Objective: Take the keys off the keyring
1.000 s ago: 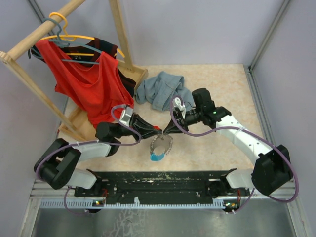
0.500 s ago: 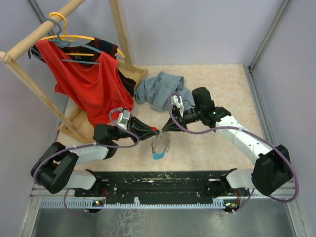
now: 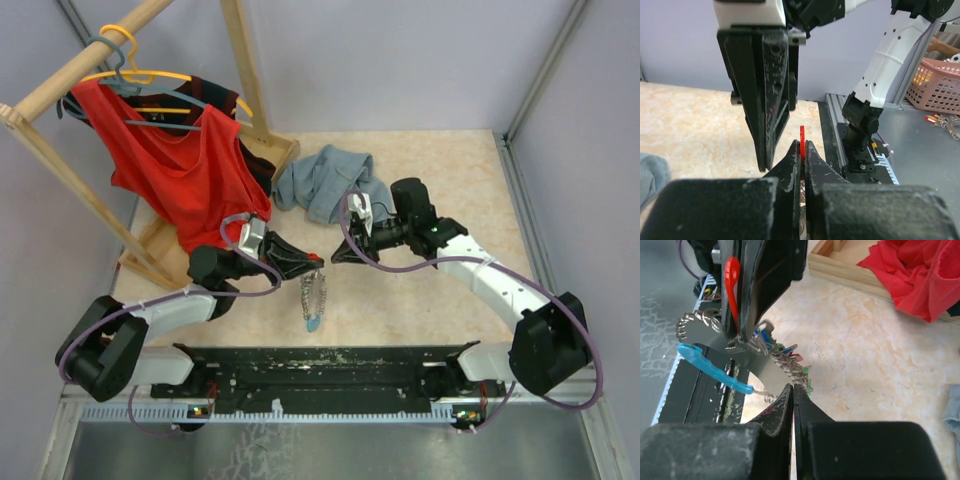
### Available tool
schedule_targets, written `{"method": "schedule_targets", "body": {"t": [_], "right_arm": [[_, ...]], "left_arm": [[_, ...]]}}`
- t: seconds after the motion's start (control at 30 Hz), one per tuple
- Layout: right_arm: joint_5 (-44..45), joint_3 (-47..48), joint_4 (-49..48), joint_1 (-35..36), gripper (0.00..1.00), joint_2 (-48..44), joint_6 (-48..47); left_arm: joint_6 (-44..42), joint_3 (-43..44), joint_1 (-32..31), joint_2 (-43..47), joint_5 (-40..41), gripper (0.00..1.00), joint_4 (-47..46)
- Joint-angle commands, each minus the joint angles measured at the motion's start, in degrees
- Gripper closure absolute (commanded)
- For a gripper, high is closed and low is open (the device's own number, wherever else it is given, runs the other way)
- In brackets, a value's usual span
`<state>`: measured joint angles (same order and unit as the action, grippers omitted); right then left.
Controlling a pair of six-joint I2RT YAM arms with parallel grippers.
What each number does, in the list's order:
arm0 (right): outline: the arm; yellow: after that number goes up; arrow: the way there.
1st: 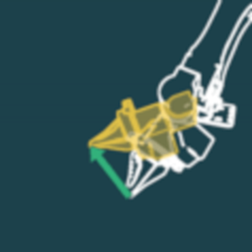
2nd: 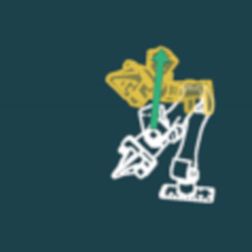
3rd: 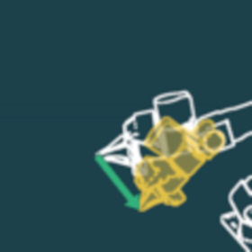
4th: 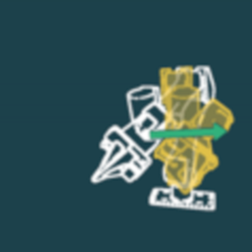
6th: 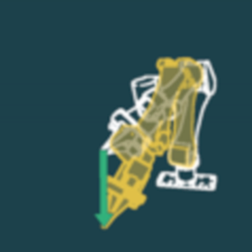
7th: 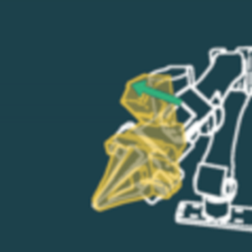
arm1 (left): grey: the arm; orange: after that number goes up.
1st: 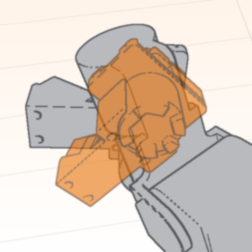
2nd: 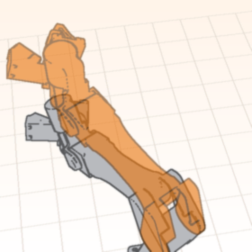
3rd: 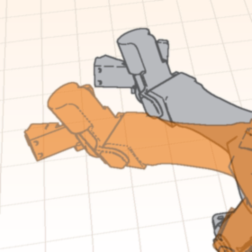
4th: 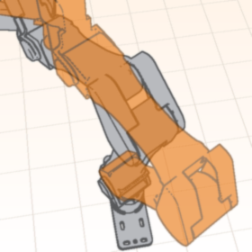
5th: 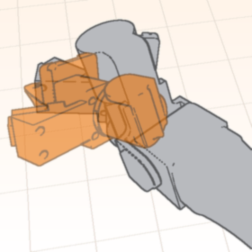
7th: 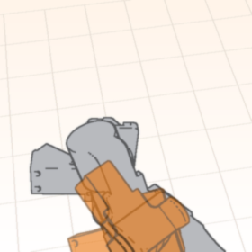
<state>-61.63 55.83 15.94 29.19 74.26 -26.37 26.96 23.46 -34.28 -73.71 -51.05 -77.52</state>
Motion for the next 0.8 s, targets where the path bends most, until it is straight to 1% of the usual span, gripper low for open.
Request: {"method": "schedule_targets", "body": {"t": [0.0,0.1,0.17,0.37,0.53,0.77], "right_arm": [[-5.35,-1.07,-2.12,0.25,0.99,-0.51,-3.65],[-6.08,-2.65,-4.43,0.5,0.87,-0.51,-4.02],[-6.32,-3.14,-5.2,0.82,0.81,-0.48,-4.49],[-7.13,-3.62,-6.0,1.3,0.69,-0.77,-5.43],[-7.98,-3.88,-6.59,1.72,0.66,-0.93,-5.36],[-9.05,-3.98,-7.08,3.46,0.66,-0.2,-5.01]], "left_arm": [[-0.63,4.43,0.27,0.04,-0.89,1.0,-2.54],[1.37,4.53,0.27,-1.16,-2.73,1.0,-5.67],[3.35,4.49,0.27,-2.22,-3.8,1.0,-8.76],[9.52,5.54,0.27,-6.59,-6.59,1.0,-17.54],[13.14,6.39,0.27,-9.5,-7.63,1.0,-22.9],[13.29,6.99,0.18,-10.31,-7.71,1.0,-23.29]]}}
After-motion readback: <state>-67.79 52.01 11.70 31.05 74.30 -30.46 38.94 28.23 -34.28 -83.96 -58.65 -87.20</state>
